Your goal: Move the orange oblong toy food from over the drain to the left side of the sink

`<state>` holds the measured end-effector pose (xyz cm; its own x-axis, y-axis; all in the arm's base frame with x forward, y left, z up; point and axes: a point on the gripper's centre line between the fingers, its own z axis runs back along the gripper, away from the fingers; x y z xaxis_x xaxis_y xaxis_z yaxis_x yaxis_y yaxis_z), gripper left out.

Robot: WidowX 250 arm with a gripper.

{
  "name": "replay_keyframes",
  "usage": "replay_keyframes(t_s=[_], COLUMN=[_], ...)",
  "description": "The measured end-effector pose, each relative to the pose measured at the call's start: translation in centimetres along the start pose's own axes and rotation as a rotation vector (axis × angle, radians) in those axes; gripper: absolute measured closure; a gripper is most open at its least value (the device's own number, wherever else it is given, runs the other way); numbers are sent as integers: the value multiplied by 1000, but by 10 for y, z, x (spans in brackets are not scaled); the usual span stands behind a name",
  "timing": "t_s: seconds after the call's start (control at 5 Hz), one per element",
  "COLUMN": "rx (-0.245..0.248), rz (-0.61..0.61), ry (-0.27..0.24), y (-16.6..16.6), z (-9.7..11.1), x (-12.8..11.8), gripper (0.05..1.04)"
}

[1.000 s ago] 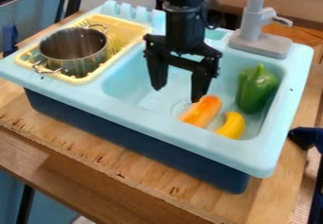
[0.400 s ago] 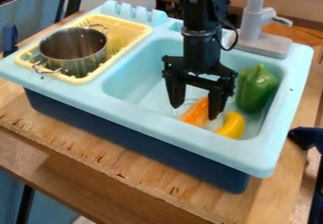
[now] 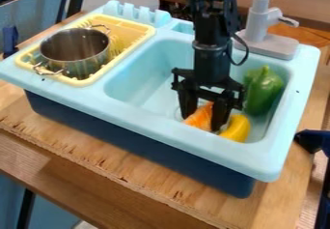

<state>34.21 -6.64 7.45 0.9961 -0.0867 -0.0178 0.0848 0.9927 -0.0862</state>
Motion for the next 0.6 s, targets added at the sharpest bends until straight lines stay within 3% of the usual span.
replay_keyframes(t_s=[0.2,0.4,0.6], rx=[-43,-43,-20], rz=[42,61,65], ry=[-10,-6,-67], y=[12,14,17], z=[-1,6,39], x=[-4,-9,-16], gripper=[468,468,468])
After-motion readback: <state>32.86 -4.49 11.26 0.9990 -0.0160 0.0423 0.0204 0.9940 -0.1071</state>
